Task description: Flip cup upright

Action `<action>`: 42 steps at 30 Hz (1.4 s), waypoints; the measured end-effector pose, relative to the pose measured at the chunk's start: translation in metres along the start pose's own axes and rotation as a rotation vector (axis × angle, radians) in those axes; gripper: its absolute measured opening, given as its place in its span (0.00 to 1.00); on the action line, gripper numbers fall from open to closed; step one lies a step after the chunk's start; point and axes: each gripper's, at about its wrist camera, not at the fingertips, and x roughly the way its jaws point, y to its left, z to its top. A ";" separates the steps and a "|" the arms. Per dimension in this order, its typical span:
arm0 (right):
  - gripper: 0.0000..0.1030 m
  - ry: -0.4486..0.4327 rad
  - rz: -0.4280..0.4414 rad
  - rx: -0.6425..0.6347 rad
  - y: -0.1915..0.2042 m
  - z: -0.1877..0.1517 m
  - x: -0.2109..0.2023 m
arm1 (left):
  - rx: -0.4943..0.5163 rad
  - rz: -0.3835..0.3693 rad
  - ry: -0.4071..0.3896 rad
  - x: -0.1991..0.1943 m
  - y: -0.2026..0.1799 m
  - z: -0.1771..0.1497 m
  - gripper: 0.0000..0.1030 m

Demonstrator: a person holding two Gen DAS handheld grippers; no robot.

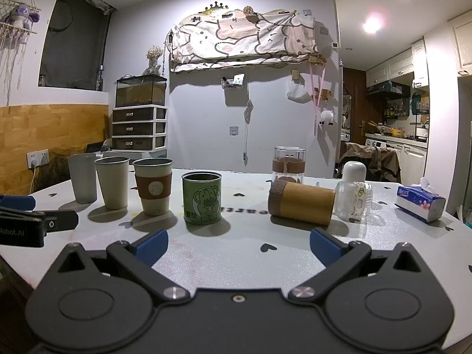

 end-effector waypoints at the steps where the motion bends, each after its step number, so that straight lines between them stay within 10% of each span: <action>1: 1.00 -0.001 0.000 0.000 0.000 0.000 0.000 | 0.000 0.000 0.000 0.000 0.000 0.000 1.00; 42: 1.00 -0.002 0.001 -0.002 0.003 0.001 0.000 | 0.004 -0.004 0.004 0.000 -0.001 0.000 1.00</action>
